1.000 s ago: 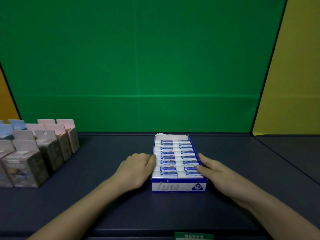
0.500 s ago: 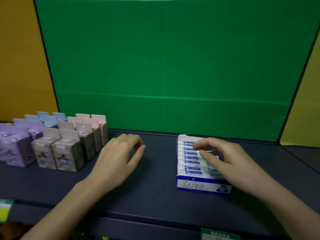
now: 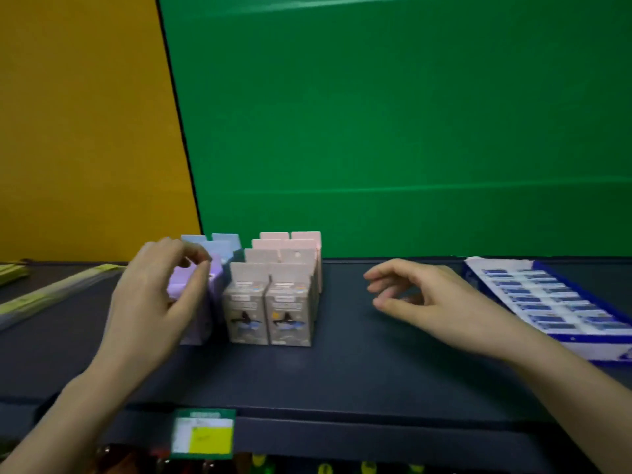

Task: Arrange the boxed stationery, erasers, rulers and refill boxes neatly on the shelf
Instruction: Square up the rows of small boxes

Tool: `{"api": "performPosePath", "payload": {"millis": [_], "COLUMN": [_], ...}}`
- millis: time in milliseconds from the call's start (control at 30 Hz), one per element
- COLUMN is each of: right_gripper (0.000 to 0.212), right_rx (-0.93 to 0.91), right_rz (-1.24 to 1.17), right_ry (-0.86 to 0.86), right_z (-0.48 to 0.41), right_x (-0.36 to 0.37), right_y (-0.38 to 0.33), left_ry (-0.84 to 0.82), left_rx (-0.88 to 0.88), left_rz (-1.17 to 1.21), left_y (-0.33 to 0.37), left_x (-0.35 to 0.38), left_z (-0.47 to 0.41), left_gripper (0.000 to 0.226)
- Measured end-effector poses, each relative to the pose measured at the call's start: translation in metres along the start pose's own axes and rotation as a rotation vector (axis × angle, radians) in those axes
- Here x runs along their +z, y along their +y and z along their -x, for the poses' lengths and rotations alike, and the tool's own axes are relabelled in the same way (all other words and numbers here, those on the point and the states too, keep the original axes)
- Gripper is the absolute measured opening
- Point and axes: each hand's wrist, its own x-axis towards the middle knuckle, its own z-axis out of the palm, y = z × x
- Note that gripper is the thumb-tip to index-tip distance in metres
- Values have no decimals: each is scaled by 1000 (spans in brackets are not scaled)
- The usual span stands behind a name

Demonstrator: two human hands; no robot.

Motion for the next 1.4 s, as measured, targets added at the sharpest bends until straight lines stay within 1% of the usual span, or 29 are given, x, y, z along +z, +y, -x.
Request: {"api": "performPosePath", "payload": {"millis": [133, 200, 267, 367, 433, 500, 567, 667, 733, 833, 933, 1000, 1100, 1167, 1233, 1300, 1333, 1400], "right_gripper": [51, 62, 66, 63, 61, 56, 50, 42, 41, 45, 53, 54, 48, 40, 32, 27, 28, 42], "right_rx": [107, 161, 195, 224, 238, 248, 243, 240, 241, 242, 232, 195, 136, 75, 19, -20, -35, -63], "right_rz": [-19, -21, -25, -29, -32, -52, -80, -108, -101, -65, 41, 99, 111, 78, 3, -26, 18, 151], "right_ry": [2, 7, 35, 80, 93, 103, 114, 117, 115, 108, 126, 200, 309, 378, 361, 264, 221, 163], "right_z": [-19, -25, -30, -35, -38, -38, -38, -37, -37, -36, -32, -28, -24, -27, -33, -46, -55, -73], "right_x": [40, 55, 68, 81, 85, 87, 89, 91, 92, 90, 82, 77, 75, 81, 92, 110, 119, 136], "right_y": [-16, -20, -23, -25, -25, -24, -22, -17, -15, -18, -26, -35, -58, -78, -100, -119, -125, -132], "left_ry": [-32, -87, -169, -292, -378, -423, -416, -399, -390, -379, -306, -215, -110, -81, -103, -198, -263, -374], "left_rx": [-55, -26, 37, 186, 234, 279, 324, 343, 339, 356, 300, 230, 115, 39, -75, -183, -215, -254], "left_rz": [102, 131, 106, -61, -149, -201, -245, -243, -224, -222, -150, -68, 60, 118, 212, 318, 347, 379], "left_y": [-40, -45, -47, -47, -46, -48, -48, -49, -50, -51, -56, -66, -93, -114, -132, -147, -153, -163], "left_x": [-20, -20, -17, -6, 3, 12, 17, 22, 24, 23, 9, -10, -39, -50, -55, -53, -51, -44], "left_z": [7, 5, 0, -10, -18, -25, -30, -32, -33, -33, -31, -29, -22, -17, -11, -4, -1, 5], "left_gripper": [25, 29, 38, 55, 65, 68, 62, 56, 55, 61, 60, 53, 41, 39, 40, 51, 58, 63]}}
